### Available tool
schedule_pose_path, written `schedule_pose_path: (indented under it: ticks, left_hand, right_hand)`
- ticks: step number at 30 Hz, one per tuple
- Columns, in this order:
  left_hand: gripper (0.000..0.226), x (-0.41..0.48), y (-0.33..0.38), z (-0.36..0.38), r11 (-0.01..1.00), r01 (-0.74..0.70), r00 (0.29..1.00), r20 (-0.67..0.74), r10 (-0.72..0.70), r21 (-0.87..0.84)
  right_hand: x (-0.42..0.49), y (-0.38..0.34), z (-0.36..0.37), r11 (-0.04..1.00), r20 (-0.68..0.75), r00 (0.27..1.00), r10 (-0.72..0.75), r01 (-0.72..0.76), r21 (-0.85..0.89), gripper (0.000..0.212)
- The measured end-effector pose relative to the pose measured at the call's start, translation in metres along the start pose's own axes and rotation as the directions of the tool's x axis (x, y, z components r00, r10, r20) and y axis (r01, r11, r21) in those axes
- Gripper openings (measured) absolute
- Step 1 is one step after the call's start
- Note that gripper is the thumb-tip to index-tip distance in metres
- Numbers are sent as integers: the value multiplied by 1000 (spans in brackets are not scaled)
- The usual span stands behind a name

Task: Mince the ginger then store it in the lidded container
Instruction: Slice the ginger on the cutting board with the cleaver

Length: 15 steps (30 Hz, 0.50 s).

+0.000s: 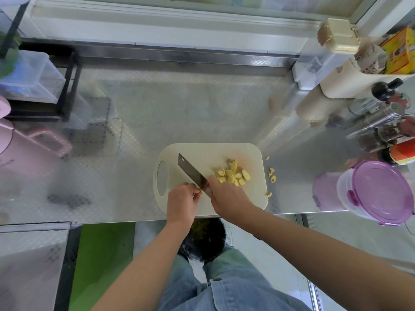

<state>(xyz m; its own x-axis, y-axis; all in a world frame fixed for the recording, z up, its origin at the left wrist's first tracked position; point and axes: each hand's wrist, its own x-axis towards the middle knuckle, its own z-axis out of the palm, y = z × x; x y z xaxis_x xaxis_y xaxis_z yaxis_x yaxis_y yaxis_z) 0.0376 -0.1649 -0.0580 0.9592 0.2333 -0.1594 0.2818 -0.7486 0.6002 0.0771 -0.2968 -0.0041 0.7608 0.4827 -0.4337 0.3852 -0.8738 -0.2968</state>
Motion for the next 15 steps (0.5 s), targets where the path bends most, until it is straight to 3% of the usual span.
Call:
schedule_pose_path:
  ticks: [10, 15]
  left_hand:
    - [10, 1, -4, 3, 999, -33, 999, 2, 33, -17]
    - [12, 0, -7, 3, 997, -50, 999, -2, 50, -54]
  right_hand:
    - [19, -5, 15, 1000, 0, 1000, 9, -9, -13, 16]
    - [18, 1, 14, 996, -1, 998, 59, -59, 74, 16]
